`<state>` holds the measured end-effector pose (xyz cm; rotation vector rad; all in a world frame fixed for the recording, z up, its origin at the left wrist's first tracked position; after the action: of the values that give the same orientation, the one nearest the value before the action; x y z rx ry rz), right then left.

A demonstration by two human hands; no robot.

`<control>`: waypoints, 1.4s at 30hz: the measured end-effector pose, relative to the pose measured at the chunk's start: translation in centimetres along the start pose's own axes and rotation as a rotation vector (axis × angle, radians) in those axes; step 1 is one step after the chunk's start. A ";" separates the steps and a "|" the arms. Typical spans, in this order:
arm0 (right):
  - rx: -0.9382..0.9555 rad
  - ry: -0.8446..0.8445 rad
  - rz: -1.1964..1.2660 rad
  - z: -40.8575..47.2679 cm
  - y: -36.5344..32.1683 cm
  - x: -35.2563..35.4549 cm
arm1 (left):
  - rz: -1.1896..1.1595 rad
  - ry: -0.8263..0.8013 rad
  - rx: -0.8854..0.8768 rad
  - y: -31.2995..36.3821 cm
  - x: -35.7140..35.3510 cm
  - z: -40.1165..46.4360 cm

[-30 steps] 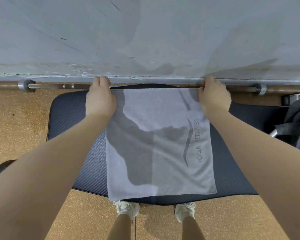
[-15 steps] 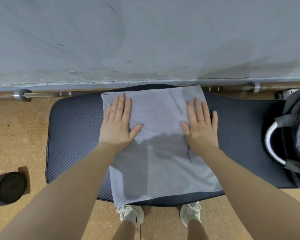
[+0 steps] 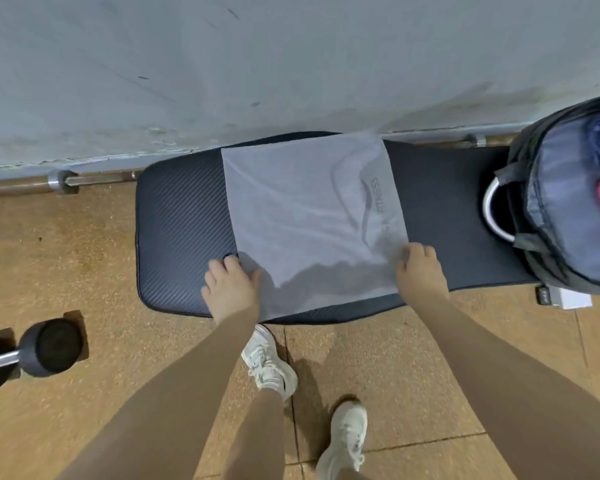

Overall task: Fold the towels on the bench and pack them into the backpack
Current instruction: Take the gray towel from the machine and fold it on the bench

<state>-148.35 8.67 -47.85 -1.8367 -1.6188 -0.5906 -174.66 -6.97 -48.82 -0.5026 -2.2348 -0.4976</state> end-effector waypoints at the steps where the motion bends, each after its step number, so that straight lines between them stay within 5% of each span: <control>1: -0.014 -0.004 0.000 -0.5 0.8 -0.5 | -0.061 -0.014 0.068 -0.7 -0.6 -0.5; 10: -0.139 0.167 0.206 0.7 4.6 -2.1 | -0.389 0.149 0.026 -2.0 -1.4 -1.9; 16: 0.083 0.197 0.336 1.5 4.7 -0.7 | -0.726 0.099 0.073 -4.1 -1.6 -2.8; 19: 0.031 0.092 0.180 0.4 5.4 -1.7 | -0.487 -0.014 0.157 -5.5 -2.9 -3.3; 22: 0.020 0.102 -0.102 -0.6 4.9 -1.9 | -0.184 0.172 0.064 -4.2 -1.3 -3.8; 24: 0.253 0.325 -0.120 -1.5 2.3 -1.1 | -0.076 0.334 -0.185 -1.0 0.3 -3.9; 26: 0.570 0.431 -0.154 -2.0 -1.3 -1.7 | 0.020 0.311 -0.430 2.5 0.1 -2.8; 30: 0.781 0.262 -0.277 -0.2 -6.9 -4.0 | 0.243 0.166 -0.639 6.3 -3.5 0.3; 35: 0.858 0.264 -0.437 2.1 -9.2 -6.5 | 0.339 0.217 -0.581 5.1 -5.3 2.4; 42: 0.710 0.324 -0.451 3.8 -5.9 -5.0 | 0.199 0.274 -0.399 2.9 -3.7 3.0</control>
<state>-155.16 8.13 -53.13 -0.8280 -1.7212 -0.3916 -172.74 -3.79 -52.92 -0.8005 -1.8050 -0.8577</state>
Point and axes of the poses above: each hand's wrist, its own z-axis towards the middle knuckle, its own x-axis out of the back of the hand, y = z × x, the point moved 7 cm from there along z, towards the middle knuckle, and after that the axes turned 8 degrees about -y, right-handed, at the moved point
